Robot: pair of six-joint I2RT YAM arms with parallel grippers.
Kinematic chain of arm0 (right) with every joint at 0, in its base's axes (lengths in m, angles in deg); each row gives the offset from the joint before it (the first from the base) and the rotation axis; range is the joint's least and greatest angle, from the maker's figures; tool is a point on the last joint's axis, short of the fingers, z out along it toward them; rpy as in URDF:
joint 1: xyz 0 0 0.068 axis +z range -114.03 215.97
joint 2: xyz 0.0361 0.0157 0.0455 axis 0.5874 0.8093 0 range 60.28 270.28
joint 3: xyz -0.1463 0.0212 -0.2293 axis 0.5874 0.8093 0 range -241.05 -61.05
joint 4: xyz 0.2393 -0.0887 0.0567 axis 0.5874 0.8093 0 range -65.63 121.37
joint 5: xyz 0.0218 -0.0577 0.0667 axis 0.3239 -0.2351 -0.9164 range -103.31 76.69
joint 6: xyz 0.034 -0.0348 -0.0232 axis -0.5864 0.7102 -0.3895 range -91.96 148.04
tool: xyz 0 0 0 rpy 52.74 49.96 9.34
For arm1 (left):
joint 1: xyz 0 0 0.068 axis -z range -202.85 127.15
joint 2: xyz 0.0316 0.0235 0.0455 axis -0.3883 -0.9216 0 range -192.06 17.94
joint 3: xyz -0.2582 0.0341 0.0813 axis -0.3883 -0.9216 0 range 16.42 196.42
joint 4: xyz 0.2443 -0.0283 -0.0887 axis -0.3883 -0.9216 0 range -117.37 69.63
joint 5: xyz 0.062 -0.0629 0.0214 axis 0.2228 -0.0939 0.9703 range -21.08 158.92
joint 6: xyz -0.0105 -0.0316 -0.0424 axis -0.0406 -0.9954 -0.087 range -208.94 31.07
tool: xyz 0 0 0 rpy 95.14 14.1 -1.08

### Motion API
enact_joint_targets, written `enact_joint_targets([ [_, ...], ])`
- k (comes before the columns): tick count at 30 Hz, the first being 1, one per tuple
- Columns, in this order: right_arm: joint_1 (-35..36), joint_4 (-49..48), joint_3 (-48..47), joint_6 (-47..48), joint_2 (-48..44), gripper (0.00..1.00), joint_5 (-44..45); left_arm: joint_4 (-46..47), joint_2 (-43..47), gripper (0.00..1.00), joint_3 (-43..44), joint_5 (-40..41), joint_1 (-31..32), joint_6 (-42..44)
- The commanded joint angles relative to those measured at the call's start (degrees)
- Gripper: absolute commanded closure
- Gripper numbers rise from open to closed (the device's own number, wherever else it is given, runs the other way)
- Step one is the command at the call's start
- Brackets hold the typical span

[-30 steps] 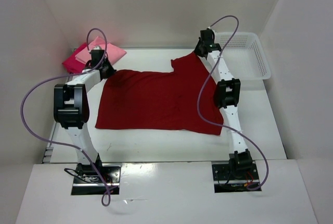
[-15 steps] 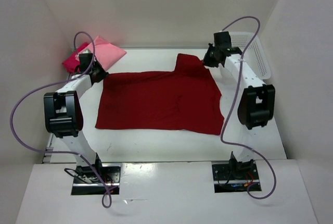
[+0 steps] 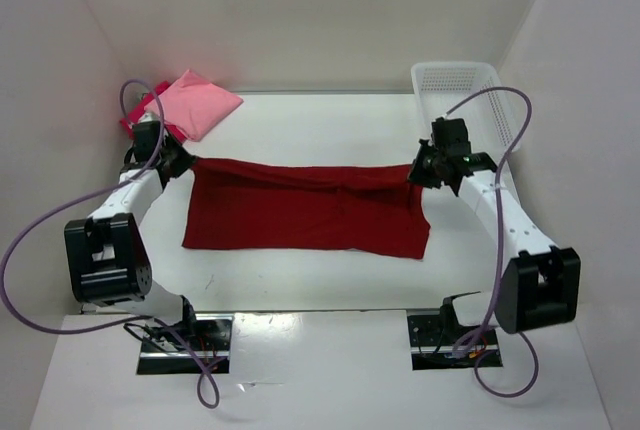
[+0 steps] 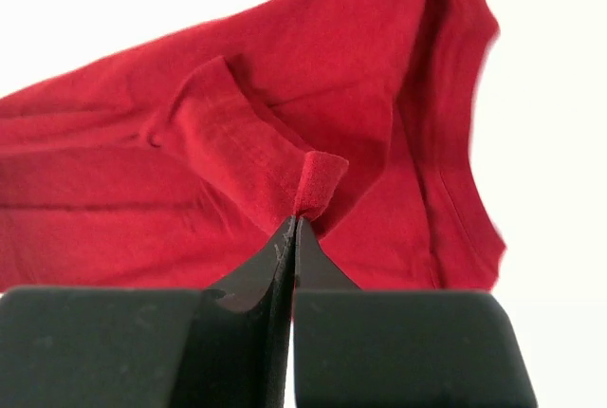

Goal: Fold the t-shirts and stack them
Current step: Fold the other side of the tshirt into a rectangle

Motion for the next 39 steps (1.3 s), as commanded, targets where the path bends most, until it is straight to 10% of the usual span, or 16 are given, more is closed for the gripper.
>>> enact_joint_targets([
  [1,-0.4,2.8,3.7,-0.2,-7.0,1.00,1.1,0.0,5.1,1.00,-2.8,-0.1,-1.5,-0.1],
  [18,1.1,20.3,6.6,-5.6,-11.5,0.97,-0.8,-10.8,14.4,0.80,-11.8,5.6,-1.5,-2.1],
  [21,1.1,21.6,7.1,-5.6,-13.4,0.90,-0.8,-12.3,17.4,0.63,-11.8,7.1,-1.5,-4.3],
  [24,1.1,21.6,5.8,-4.4,-14.5,0.62,-0.8,-12.8,18.7,0.57,-9.7,7.7,-1.5,-5.5],
  [27,2.0,19.7,4.2,-3.8,-12.7,0.61,-0.8,-12.1,18.2,0.57,-6.9,6.3,-1.5,-3.6],
  [32,7.2,8.1,3.1,-3.9,-5.5,1.00,-1.3,-5.2,14.6,0.57,-7.6,2.8,5.6,-1.6],
  [34,10.9,2.4,1.2,-4.8,-0.4,1.00,1.0,-2.7,13.1,0.57,-8.1,3.6,9.9,-2.2],
  [39,15.2,-4.2,-4.0,-4.8,9.9,0.52,5.7,-0.1,7.2,0.57,-10.1,2.9,12.9,-2.7],
])
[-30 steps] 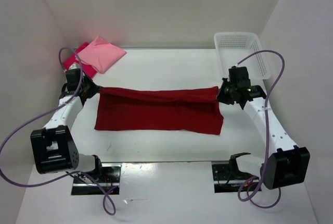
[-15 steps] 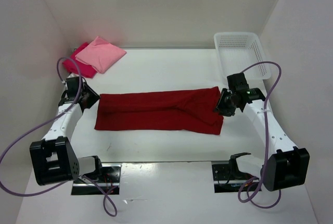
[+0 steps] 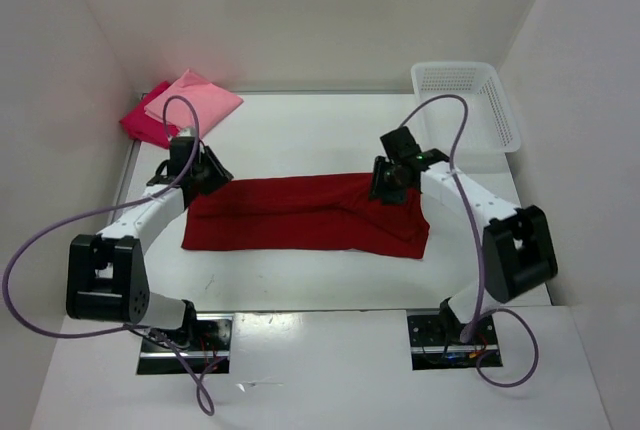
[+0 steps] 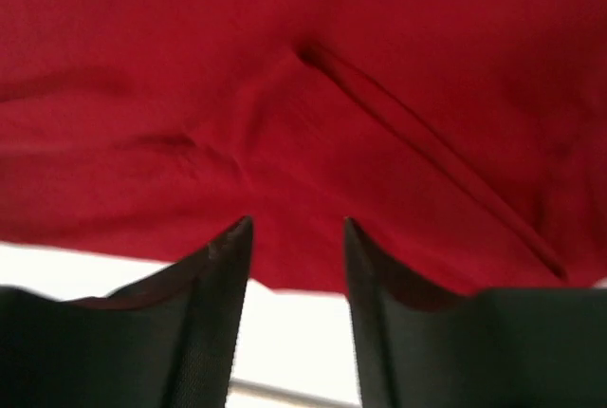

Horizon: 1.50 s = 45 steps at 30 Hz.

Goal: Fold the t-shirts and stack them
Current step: Fold the other side of the tshirt into a rectangle

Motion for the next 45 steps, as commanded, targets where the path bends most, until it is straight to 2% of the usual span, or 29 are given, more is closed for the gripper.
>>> enact_joint_targets([
  [1,1.6,-9.0,-5.0,0.1,5.4,0.50,3.0,3.6,-3.3,0.57,-1.1,-0.9,0.2,0.2],
  [4,1.6,-10.2,-6.9,0.7,9.6,0.42,3.5,4.1,-4.8,0.57,-1.1,-1.5,0.2,0.2],
  [10,1.6,-11.7,-9.3,0.7,14.7,0.42,6.4,4.6,-7.3,0.57,-1.6,-3.4,0.2,0.2],
  [13,1.6,-12.3,-10.0,0.7,16.6,0.50,6.9,4.6,-7.3,0.57,-1.6,-3.4,0.2,0.2],
  [14,1.6,-12.3,-10.0,0.7,17.3,0.59,6.9,4.6,-7.3,0.57,-1.6,-3.4,0.2,0.2],
  [17,1.6,-12.3,-10.0,0.7,17.3,0.73,6.3,4.6,-7.3,0.57,-1.6,-3.4,0.2,0.2],
  [20,1.6,-11.7,-9.3,0.2,16.6,0.81,6.3,4.6,-6.7,0.57,-2.1,-3.4,0.2,0.2],
  [21,1.6,-11.2,-8.5,0.2,15.7,0.87,5.6,4.6,-6.7,0.57,-2.1,-3.4,0.2,0.2],
  [24,2.1,-9.9,-7.0,-0.4,13.3,0.97,4.6,4.6,-6.2,0.57,-2.1,-3.4,0.2,0.2],
  [27,2.8,-6.7,-5.9,-0.4,10.4,1.00,3.9,4.6,-5.1,0.57,-2.1,-3.4,0.2,0.2],
  [33,6.8,-2.0,1.0,-4.3,3.3,1.00,-0.9,3.5,-3.2,0.57,-2.1,-3.4,0.2,-0.4],
  [39,10.6,-2.0,8.8,-10.3,-2.3,1.00,-5.4,2.3,0.6,0.57,-2.1,-2.9,0.2,-0.9],
  [42,12.8,-2.6,10.7,-13.4,-4.6,0.82,-8.3,1.2,2.6,0.57,-2.1,-2.3,0.2,-0.9],
  [45,15.0,-4.1,11.3,-15.5,-6.4,0.77,-12.4,0.7,4.2,0.57,-2.1,-0.9,0.2,-0.9],
])
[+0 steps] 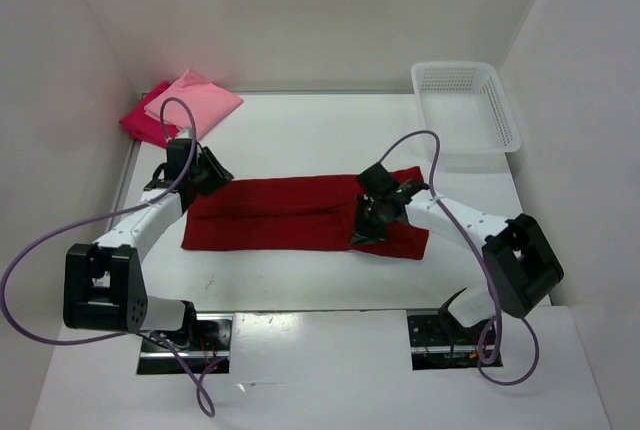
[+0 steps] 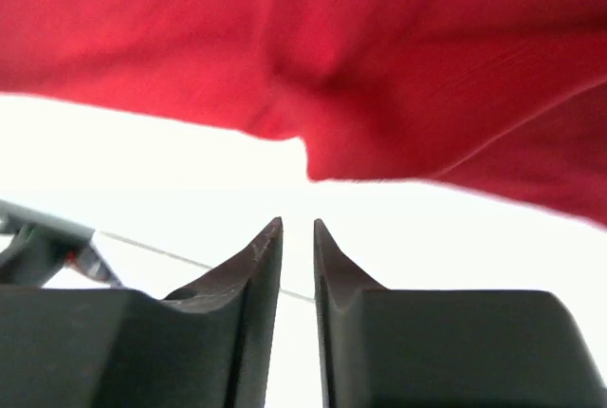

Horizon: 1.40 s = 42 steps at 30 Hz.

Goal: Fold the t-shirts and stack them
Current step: Fold the other side of the tshirt into a rectangle

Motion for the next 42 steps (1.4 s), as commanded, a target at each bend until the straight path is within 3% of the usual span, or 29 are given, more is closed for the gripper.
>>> enact_joint_targets([
  [1,2.5,-0.9,0.5,-3.9,-4.2,0.75,-6.0,-0.1,3.4,0.57,-0.3,1.4,-0.2,-0.6],
  [5,1.2,3.4,-6.6,-1.0,-5.4,0.59,-3.6,-0.6,3.4,0.57,0.2,1.9,-0.2,-0.1],
  [8,-2.6,4.5,-10.0,1.8,-5.4,0.57,-0.4,-0.6,3.4,0.57,0.2,1.9,-0.2,0.4],
  [12,-7.5,3.4,-14.2,7.6,0.3,0.90,6.1,0.5,2.2,0.57,0.2,1.4,-0.2,0.4],
  [16,-8.9,2.8,-18.3,10.7,9.1,0.98,15.4,0.5,1.6,0.57,0.2,0.7,-0.2,0.4],
  [20,-9.4,2.8,-16.8,12.1,13.1,0.99,14.9,1.1,1.1,0.57,-0.3,0.1,-0.2,0.4],
  [30,-5.4,5.5,-4.2,10.4,4.9,0.99,7.1,2.1,-2.6,0.57,-0.9,-1.6,-0.2,0.4],
  [42,-3.1,8.6,-6.0,9.1,-1.0,0.92,1.5,-0.3,-12.1,0.55,0.4,-5.1,-0.2,1.0],
])
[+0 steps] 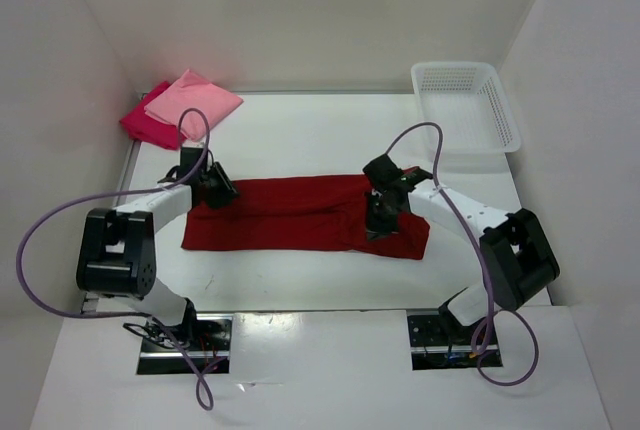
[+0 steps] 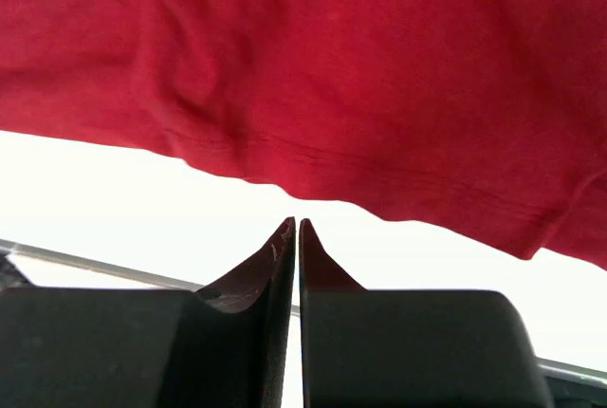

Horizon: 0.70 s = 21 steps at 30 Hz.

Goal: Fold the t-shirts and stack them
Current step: Fold the other side of the tshirt into a rectangle

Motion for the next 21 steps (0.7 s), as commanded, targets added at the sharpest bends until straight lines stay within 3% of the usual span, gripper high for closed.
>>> enact_joint_targets([
  [1,0.1,-0.7,-5.2,-0.3,-2.7,0.92,-1.6,-0.9,-4.3,0.58,1.6,-1.7,-0.2,0.7],
  [9,0.1,-6.3,-8.0,-1.3,0.7,0.91,-2.6,-7.2,-3.7,0.75,2.6,-0.4,-0.2,3.9],
  [15,0.1,-8.6,-8.6,-0.8,2.3,0.89,-2.6,-12.0,6.4,0.75,-2.0,-3.1,-0.2,3.3],
  [21,0.1,-9.8,-17.9,0.4,8.4,0.88,-3.1,-14.9,9.8,0.75,-6.2,-10.2,0.4,1.0],
])
